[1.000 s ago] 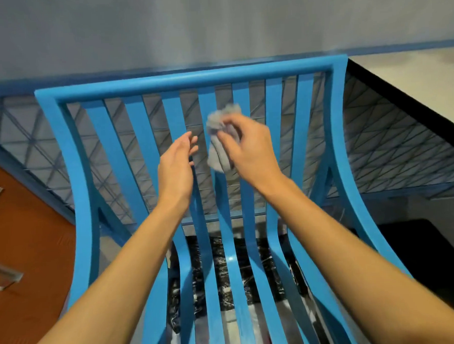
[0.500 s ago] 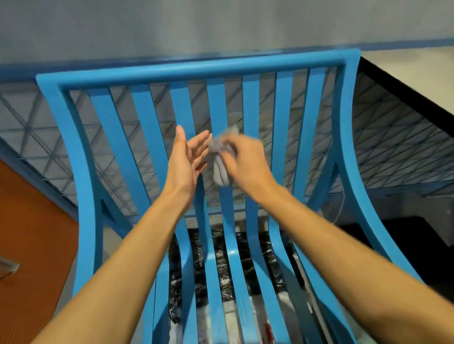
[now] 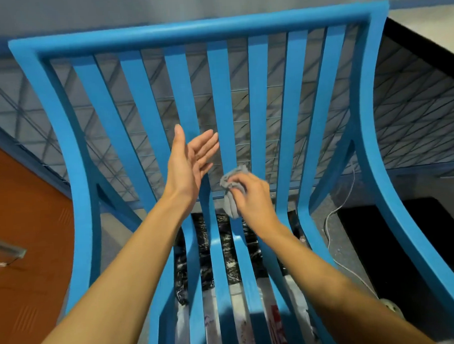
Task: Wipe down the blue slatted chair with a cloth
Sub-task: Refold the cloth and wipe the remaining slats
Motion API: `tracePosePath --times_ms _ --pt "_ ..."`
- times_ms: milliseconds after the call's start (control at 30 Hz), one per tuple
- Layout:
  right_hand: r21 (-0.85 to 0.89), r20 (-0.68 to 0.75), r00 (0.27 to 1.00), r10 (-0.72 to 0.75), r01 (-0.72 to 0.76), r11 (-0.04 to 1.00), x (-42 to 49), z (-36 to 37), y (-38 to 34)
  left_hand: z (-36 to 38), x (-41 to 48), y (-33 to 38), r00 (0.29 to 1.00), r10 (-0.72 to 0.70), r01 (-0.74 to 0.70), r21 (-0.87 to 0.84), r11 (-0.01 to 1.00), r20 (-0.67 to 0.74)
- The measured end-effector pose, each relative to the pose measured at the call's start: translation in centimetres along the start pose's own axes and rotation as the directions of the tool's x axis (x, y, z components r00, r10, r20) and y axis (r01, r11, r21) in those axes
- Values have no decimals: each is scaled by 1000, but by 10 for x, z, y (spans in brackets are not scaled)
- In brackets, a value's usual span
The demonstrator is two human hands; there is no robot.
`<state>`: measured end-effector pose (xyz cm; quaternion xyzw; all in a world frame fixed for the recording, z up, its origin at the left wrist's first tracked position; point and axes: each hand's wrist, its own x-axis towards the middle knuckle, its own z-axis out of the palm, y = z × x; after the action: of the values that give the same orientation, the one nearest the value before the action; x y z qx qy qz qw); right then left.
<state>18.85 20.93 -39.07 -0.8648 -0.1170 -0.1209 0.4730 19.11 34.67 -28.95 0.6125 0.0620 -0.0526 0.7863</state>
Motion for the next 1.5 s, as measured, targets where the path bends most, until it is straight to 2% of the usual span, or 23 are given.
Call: tracePosePath --times_ms 133,200,267,333,367,433,500,533,600,667,733,800,867,933,967,1033,1100,1133,1233,1367,1500 --pt "-38 116 983 142 -138 990 -33 21 36 -2 -8 -20 999 -36 36 39 999 -10" --pt "-89 186 946 264 -251 964 -52 31 54 -1 -13 -29 998 -61 61 101 993 -5" --pt "-186 245 895 373 -335 924 -63 37 62 -2 -17 -37 995 -99 100 236 967 -16" --pt "-323 330 844 422 -319 891 -53 33 52 -7 -22 -41 991 -127 136 388 912 -50" --pt "-360 372 833 409 -276 891 -40 27 37 -13 -24 -40 992 -92 119 432 894 -81" --pt "-319 371 886 279 -161 934 -6 7 -7 -24 -29 -31 976 105 5 503 865 -190" --pt "-227 242 970 33 24 974 32 -15 -61 -35 -32 -10 875 396 -141 634 760 -280" --pt "-184 155 983 -96 124 975 49 -24 -87 -38 -32 2 818 506 -202 688 697 -273" --pt "-123 9 954 -300 299 946 83 -35 -129 -39 -27 26 737 646 -306 755 579 -197" --pt "-125 -50 914 -402 394 911 114 -35 -151 -40 -19 41 682 717 -355 793 495 -142" --pt "-155 -58 899 -435 422 893 125 -26 -150 -44 -10 50 682 707 -369 748 552 -186" --pt "-129 -18 908 -420 414 901 107 -17 -131 -49 -7 49 739 620 -359 623 695 -265" --pt "-132 82 922 -378 387 913 77 -10 -107 -51 -9 43 781 549 -328 551 767 -298" --pt "-193 196 900 -388 424 885 70 -15 -102 -53 -10 49 825 465 -310 431 847 -321" --pt "-216 191 894 -406 442 871 80 -20 -111 -55 -9 56 851 409 -288 357 888 -331" --pt "-237 90 885 -457 465 853 114 -31 -143 -57 -5 69 893 304 -224 256 940 -333" --pt "-246 -41 866 -499 475 845 140 -41 -170 -61 -7 73 922 235 -180 197 964 -308" --pt "-253 -50 861 -506 479 840 145 -42 -174 -62 -10 70 932 221 -176 173 969 -288" --pt "-261 26 874 -485 475 841 127 -34 -147 -57 -15 65 935 252 -219 152 964 -249" --pt "-158 79 929 -361 369 916 80 -13 -95 -57 -12 63 927 258 -238 103 966 -273" --pt "-148 156 965 -211 234 961 42 15 -53 -61 -12 55 927 262 -241 107 964 -268"
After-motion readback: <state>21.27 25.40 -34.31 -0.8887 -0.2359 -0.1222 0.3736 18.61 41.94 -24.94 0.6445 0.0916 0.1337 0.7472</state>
